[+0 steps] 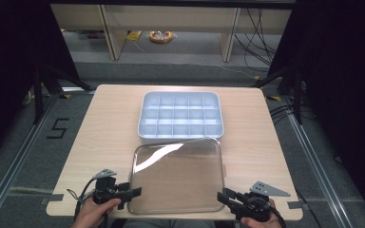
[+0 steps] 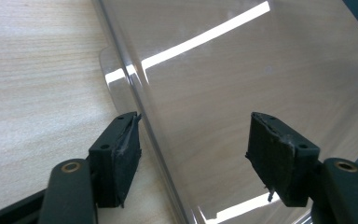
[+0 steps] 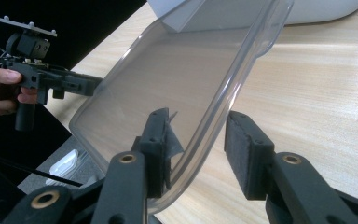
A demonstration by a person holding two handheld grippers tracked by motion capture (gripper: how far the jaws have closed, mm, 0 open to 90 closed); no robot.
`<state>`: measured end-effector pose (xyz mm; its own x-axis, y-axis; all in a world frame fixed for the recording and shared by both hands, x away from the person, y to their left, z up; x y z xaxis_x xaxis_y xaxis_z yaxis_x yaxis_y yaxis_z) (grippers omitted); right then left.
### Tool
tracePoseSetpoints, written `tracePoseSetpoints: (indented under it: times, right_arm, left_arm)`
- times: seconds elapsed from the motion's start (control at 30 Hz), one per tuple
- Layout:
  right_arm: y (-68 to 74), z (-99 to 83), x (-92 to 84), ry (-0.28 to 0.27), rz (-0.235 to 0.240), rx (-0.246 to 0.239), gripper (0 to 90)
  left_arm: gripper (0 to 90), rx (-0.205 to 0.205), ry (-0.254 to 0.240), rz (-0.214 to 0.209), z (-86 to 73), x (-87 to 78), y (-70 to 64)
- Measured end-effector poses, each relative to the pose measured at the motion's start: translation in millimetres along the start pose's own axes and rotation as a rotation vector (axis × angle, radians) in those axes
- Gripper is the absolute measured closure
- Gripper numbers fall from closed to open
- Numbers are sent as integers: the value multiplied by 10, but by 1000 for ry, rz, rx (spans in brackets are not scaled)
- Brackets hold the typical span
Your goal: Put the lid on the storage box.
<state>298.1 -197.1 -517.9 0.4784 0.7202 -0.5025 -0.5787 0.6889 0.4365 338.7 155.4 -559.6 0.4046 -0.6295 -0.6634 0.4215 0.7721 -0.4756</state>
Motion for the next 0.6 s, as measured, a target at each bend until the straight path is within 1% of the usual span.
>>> tracePoseSetpoints:
  times: [0.1,0.13,0.17,0.2,0.23,0.27,0.3,0.33,0.37,0.4,0.43,0.47,0.5,0.53,0.57,0.6]
  right_arm:
    - [32,-3,-12,5,7,3,620]
    - [71,-3,-28,2,16,1,617]
    - [57,7,-22,-12,20,-39,617]
    - [64,0,-35,-9,-1,-23,616]
    - [64,0,-35,-9,-1,-23,616]
    - [51,-21,-45,10,2,-76,612]
    - [86,-23,-37,-12,27,-35,611]
    - [92,-31,-41,-9,22,-36,611]
    - [60,-34,-42,-5,8,-66,611]
    - [86,-52,-43,3,23,-25,611]
    - [47,-54,-41,7,7,-52,611]
    - [47,-54,-41,7,7,-52,611]
    - [30,-70,-26,14,-7,-53,608]
    - [30,-70,-26,14,-7,-53,608]
    - [10,-82,-18,23,-23,-63,606]
    - [2,-120,-4,63,-51,-97,610]
  left_arm:
    - [333,-6,-1,2,1,0,-2]
    - [330,-10,-3,6,2,2,-5]
    - [327,-10,-3,6,2,2,-5]
    - [326,-25,-3,-7,3,-2,0]
    - [326,-25,-3,-7,3,-2,0]
    - [327,-45,-2,-19,7,-8,10]
    - [327,-46,-4,-20,10,-3,6]
    - [332,-46,-4,-20,10,-3,6]
    - [336,-43,-3,-19,9,-1,5]
    - [344,-55,-4,-27,11,-3,10]
    - [347,-78,-6,-41,18,-3,14]
    - [349,-78,-6,-41,18,-3,14]
    - [349,-110,-2,-66,22,-9,33]
    - [357,-110,-2,-66,22,-9,33]
    - [357,-120,3,-80,24,2,26]
    - [420,-117,22,-121,1,27,-17]
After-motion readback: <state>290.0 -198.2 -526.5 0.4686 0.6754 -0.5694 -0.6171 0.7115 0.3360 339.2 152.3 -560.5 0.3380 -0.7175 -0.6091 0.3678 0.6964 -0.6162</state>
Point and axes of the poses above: each handheld gripper's, and its own axes: x roughly forward along the jaws, z roughly out of its top, y roughly to its left, the point moved 7 cm from there along x, roughly forward along the jaws, and after that the axes turned 5 degrees about y, right-handed, at the moved point
